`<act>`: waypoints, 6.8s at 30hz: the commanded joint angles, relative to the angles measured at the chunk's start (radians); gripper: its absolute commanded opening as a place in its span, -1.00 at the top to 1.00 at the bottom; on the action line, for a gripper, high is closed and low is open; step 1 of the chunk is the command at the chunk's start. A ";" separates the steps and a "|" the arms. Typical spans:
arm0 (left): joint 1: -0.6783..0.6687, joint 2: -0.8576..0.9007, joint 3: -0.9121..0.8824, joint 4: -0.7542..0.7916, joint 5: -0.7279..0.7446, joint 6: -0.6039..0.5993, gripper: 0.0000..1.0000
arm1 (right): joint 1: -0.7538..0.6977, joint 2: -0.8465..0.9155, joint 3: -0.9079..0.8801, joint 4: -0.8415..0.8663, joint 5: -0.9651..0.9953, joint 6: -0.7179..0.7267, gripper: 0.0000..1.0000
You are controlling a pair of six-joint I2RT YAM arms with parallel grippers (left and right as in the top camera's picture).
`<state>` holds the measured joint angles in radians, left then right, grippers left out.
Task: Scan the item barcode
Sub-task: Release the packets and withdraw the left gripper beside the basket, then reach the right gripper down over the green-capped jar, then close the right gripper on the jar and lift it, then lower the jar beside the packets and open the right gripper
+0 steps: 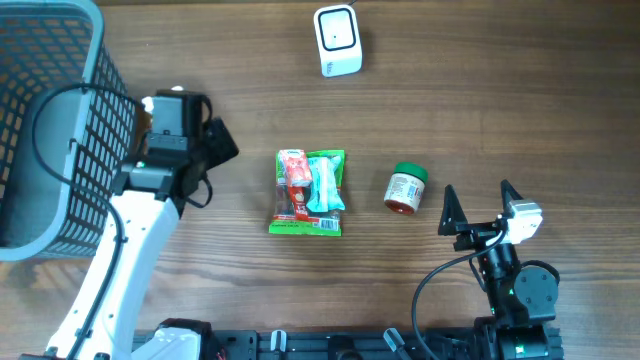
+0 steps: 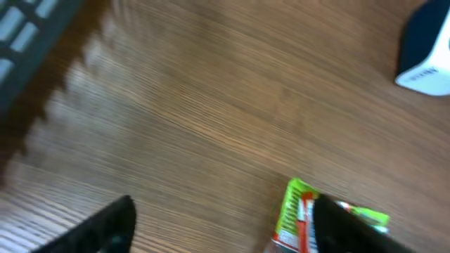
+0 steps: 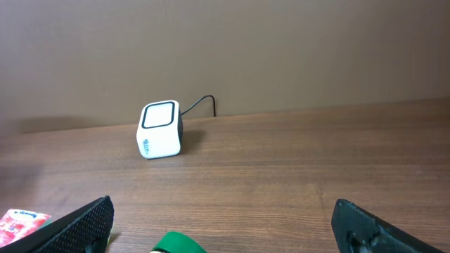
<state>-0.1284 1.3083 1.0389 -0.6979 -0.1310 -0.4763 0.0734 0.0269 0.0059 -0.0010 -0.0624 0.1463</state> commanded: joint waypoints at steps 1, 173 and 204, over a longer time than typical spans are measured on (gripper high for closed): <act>0.020 0.003 0.008 0.002 -0.024 0.001 -1.00 | 0.004 -0.003 0.000 0.002 0.003 0.013 -1.00; 0.020 0.003 0.008 0.002 -0.024 0.001 -1.00 | 0.109 1.683 1.284 -0.909 -0.151 0.169 -0.18; 0.020 0.003 0.008 0.002 -0.024 0.001 -1.00 | 0.616 1.394 1.035 -0.528 0.856 0.466 0.05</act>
<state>-0.1146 1.3102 1.0389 -0.6979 -0.1421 -0.4770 0.6903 1.4269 1.1267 -0.6247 0.7155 0.6308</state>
